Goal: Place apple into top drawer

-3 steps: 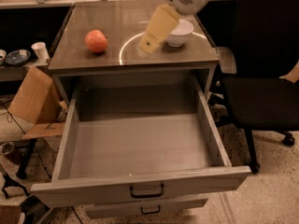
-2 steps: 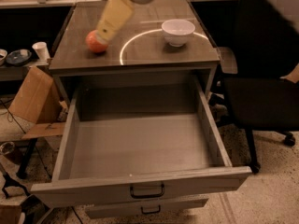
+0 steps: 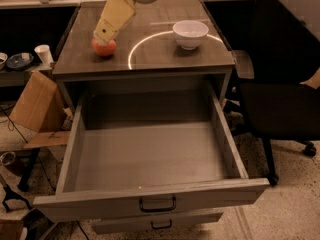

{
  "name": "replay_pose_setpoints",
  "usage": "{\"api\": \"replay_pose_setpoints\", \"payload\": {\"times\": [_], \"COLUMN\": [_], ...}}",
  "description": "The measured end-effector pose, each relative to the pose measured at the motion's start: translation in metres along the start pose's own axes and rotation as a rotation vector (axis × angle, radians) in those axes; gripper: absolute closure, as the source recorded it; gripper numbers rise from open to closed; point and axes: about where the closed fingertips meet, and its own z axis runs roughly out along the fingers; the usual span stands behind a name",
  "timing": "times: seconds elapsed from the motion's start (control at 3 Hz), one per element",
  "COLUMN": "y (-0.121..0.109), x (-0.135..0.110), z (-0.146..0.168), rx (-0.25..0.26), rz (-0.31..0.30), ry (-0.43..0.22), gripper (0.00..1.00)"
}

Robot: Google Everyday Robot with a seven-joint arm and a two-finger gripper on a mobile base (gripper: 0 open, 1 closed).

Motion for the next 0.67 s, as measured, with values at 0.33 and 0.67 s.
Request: {"api": "replay_pose_setpoints", "payload": {"times": [0.33,0.67], "y": [-0.001,-0.017], "x": [0.000,-0.004], "z": [0.005,0.054], "rx": [0.014,0.081], "rz": [0.008,0.067], "ry": [-0.029,-0.105], "gripper": [0.00,0.00]}}
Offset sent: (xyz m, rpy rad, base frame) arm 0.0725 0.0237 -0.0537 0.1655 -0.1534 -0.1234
